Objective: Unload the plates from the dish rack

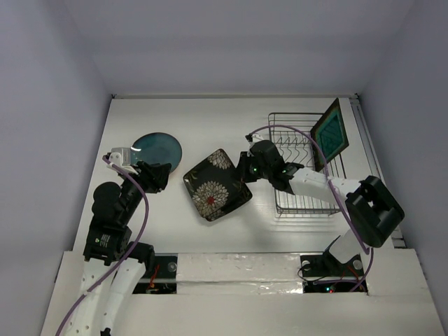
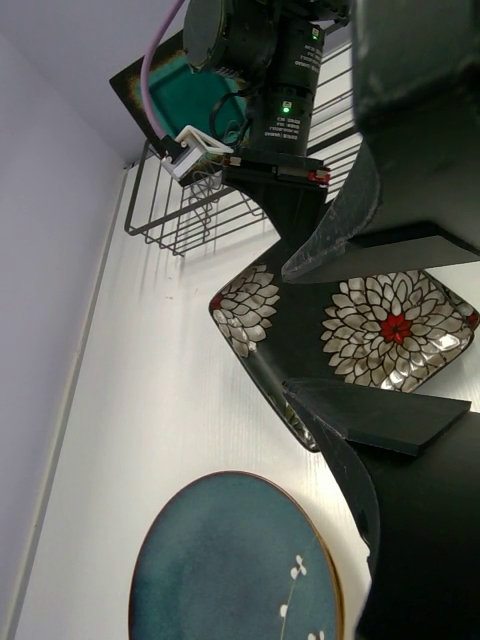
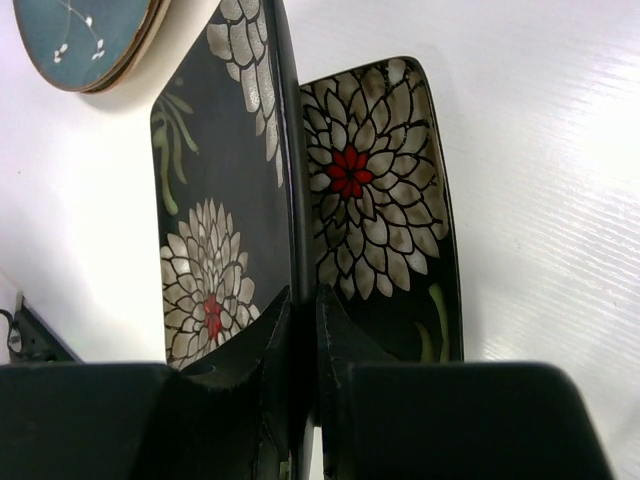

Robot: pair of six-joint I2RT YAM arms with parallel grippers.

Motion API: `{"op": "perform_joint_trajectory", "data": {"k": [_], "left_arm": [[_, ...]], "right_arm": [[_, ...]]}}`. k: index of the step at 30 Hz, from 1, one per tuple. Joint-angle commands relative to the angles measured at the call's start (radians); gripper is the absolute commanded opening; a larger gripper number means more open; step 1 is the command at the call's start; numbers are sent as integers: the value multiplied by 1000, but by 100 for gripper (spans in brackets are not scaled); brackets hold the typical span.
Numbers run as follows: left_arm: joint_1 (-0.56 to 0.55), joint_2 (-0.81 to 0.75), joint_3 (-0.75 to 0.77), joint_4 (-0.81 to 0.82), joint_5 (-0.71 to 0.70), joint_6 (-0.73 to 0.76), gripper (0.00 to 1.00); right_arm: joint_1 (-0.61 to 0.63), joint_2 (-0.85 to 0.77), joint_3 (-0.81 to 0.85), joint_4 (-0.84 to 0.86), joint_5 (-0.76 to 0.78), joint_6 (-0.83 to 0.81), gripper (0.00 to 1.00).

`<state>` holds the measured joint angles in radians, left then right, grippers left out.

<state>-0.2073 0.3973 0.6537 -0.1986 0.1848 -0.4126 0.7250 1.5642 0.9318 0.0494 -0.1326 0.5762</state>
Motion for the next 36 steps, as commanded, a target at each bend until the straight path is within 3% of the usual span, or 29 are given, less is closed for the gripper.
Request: {"op": "perform_joint_trajectory", "data": {"k": [1,8,13,15,29,30,36], "left_arm": [[6,5,6,57,18,1,40],[6,2,4,56,18,1,40],[6,-2,4,54,18,0,40],[6,0,6,56,18,0,40],[6,-9,6,56,18,0,40],[6,-9,6,56,19,0,40],[6,-11,6,54,18,0,40]], "right_arm": [[-2,-21,10,179,-4,39,0],[-12,-6,4,144,16,33,1],[-12,5,25,69,51,10,16],[-12,19,33,47,47,-4,30],[-12,85,73,-83,126,-64,47],[-12,86,76,-89,151,-67,53],[-12,105,101,-112,175,-87,64]]}}
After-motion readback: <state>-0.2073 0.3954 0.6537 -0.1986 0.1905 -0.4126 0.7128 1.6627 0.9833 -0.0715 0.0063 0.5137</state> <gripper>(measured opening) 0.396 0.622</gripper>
